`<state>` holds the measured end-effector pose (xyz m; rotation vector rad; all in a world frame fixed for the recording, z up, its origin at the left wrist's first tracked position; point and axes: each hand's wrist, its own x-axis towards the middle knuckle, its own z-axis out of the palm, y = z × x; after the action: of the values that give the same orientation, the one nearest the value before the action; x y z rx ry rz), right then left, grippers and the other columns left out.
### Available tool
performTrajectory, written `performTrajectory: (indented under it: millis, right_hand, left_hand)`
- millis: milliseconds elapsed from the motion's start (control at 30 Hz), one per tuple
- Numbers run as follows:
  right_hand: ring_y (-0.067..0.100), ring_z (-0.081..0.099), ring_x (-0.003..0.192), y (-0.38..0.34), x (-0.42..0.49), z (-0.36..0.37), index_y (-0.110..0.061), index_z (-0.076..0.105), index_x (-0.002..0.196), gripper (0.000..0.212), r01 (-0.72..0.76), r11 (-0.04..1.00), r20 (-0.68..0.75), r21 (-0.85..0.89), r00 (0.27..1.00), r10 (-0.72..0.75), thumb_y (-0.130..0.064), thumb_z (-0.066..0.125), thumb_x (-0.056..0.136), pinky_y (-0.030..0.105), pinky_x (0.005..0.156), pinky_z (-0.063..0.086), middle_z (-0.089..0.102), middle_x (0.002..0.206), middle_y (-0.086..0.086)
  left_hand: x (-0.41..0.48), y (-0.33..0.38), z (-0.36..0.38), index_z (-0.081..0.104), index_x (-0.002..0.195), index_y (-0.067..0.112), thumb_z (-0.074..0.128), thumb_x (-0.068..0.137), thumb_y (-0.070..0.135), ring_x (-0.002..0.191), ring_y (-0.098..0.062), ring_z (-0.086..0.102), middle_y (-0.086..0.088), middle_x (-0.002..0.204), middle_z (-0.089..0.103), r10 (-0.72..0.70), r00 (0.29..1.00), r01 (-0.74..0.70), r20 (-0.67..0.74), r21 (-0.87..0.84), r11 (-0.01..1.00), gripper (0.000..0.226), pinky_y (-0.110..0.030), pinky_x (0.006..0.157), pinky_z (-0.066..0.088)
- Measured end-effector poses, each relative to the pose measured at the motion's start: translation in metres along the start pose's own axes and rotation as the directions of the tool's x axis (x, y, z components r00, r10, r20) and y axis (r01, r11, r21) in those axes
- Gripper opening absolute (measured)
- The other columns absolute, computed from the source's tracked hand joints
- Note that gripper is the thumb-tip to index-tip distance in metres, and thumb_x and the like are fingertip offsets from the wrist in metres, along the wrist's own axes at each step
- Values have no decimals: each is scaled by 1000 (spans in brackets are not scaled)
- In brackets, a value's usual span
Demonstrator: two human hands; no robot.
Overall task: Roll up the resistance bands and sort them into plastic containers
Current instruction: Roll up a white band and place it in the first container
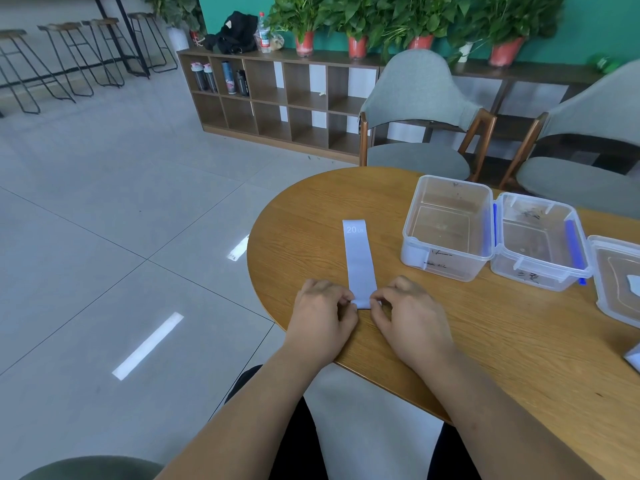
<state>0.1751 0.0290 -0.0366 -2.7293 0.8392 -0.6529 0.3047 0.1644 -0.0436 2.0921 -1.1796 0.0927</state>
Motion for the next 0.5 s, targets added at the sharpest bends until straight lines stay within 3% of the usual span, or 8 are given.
performTrajectory:
  millis: [233, 333, 500]
  right_hand:
    - [13, 62, 74, 7, -3, 9, -27, 80, 99, 9, 48, 998, -81, 38, 996, -45, -31, 74, 93, 22, 60, 40, 61, 87, -9]
    - [14, 64, 77, 8, -5, 9, -25, 77, 109, 16, 70, 995, -108, 77, 992, -61, -31, 72, 95, 28, 63, 50, 66, 90, -9]
    - [8, 61, 77, 7, -7, 5, -28, 74, 100, 9, 78, 992, -100, 98, 993, -68, -32, 71, 93, 28, 65, 52, 64, 91, -14]
  left_hand:
    - [-4, -2, 4, 74, 102, 25, 74, 90, 20, 93, -9, 54, 16, 90, 67, 24, 998, -28, -64, -74, 997, 13, -26, 85, 48]
    - [-4, -2, 5, 76, 101, 23, 75, 90, 21, 93, -10, 55, 15, 89, 69, 24, 996, -30, -83, -64, 998, 11, -23, 84, 47]
    - [-5, -3, 7, 78, 98, 24, 76, 91, 21, 92, -12, 57, 15, 88, 70, 34, 993, -41, -110, -56, 998, 8, -24, 82, 48]
